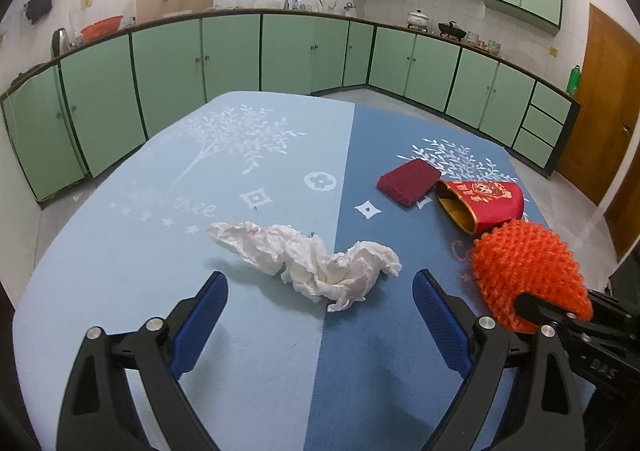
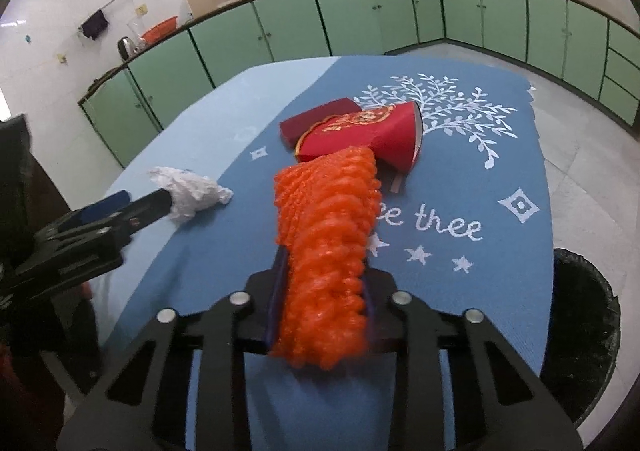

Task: Collect trash
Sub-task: 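Grasp the orange mesh net with the right gripper while the left grasps the white tissue, then carry the tissue and orange net over the bin and release both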

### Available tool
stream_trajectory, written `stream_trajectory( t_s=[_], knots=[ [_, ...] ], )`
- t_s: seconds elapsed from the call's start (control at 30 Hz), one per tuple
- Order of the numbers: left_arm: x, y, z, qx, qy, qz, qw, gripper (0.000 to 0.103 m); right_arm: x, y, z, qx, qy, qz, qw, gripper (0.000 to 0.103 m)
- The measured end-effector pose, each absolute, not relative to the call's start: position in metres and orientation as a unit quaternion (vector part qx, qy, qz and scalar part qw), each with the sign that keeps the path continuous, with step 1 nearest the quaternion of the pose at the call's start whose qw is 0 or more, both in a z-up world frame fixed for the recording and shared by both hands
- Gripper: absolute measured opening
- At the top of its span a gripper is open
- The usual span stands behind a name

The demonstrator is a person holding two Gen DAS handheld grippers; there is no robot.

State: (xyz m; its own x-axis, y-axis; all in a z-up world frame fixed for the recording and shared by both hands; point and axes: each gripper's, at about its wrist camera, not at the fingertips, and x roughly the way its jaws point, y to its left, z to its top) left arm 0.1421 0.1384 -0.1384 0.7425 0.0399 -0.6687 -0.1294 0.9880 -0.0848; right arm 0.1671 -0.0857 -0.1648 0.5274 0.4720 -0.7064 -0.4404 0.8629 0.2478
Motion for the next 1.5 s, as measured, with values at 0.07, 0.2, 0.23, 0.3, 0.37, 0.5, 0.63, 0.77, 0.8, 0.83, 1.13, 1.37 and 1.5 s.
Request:
stream_trajectory(
  t_s=[0.07, 0.2, 0.23, 0.3, 0.37, 0.5, 0.63, 0.77, 0.8, 0.83, 1.13, 1.37, 1.5],
  knots=[
    [0.145, 0.137, -0.139, -0.06, 0.357, 0.044, 0.931, 0.092, 0.163, -0.086, -0.16, 0.022, 0.407, 0.27, 0.872, 0.028],
    [0.154, 0.133, -0.141, -0.052, 0.361, 0.045, 0.93, 0.092, 0.157, -0.089, -0.149, 0.027, 0.394, 0.28, 0.875, 0.028],
    [0.156, 0.133, -0.141, -0.051, 0.362, 0.046, 0.93, 0.091, 0.157, -0.09, -0.147, 0.029, 0.393, 0.28, 0.876, 0.028],
    [0.161, 0.132, -0.142, -0.047, 0.365, 0.048, 0.929, 0.089, 0.158, -0.092, -0.145, 0.031, 0.391, 0.278, 0.877, 0.028],
    [0.167, 0.131, -0.145, -0.047, 0.371, 0.047, 0.926, 0.084, 0.16, -0.094, -0.144, 0.034, 0.391, 0.275, 0.877, 0.028],
    [0.177, 0.131, -0.154, -0.053, 0.392, 0.043, 0.918, 0.057, 0.162, -0.096, -0.143, 0.035, 0.391, 0.272, 0.878, 0.028],
    [0.178, 0.136, -0.156, -0.07, 0.395, 0.045, 0.915, 0.023, 0.16, -0.096, -0.143, 0.034, 0.39, 0.265, 0.881, 0.028],
    [0.17, 0.14, -0.15, -0.077, 0.38, 0.049, 0.92, 0.019, 0.159, -0.096, -0.141, 0.036, 0.389, 0.259, 0.883, 0.028],
    [0.167, 0.14, -0.146, -0.078, 0.375, 0.049, 0.922, 0.019, 0.159, -0.096, -0.14, 0.036, 0.387, 0.258, 0.884, 0.028],
    [0.164, 0.14, -0.143, -0.079, 0.371, 0.048, 0.924, 0.019, 0.158, -0.097, -0.138, 0.036, 0.385, 0.258, 0.886, 0.028],
    [0.141, 0.123, -0.103, -0.076, 0.333, 0.017, 0.94, 0.018, 0.15, -0.105, -0.12, 0.037, 0.362, 0.252, 0.897, 0.028],
    [0.129, 0.098, -0.08, -0.069, 0.312, -0.017, 0.947, 0.018, 0.145, -0.119, -0.106, 0.041, 0.348, 0.239, 0.906, 0.028],
    [0.126, 0.083, -0.073, -0.065, 0.306, -0.035, 0.949, 0.018, 0.141, -0.131, -0.099, 0.045, 0.339, 0.229, 0.911, 0.028]
  ],
)
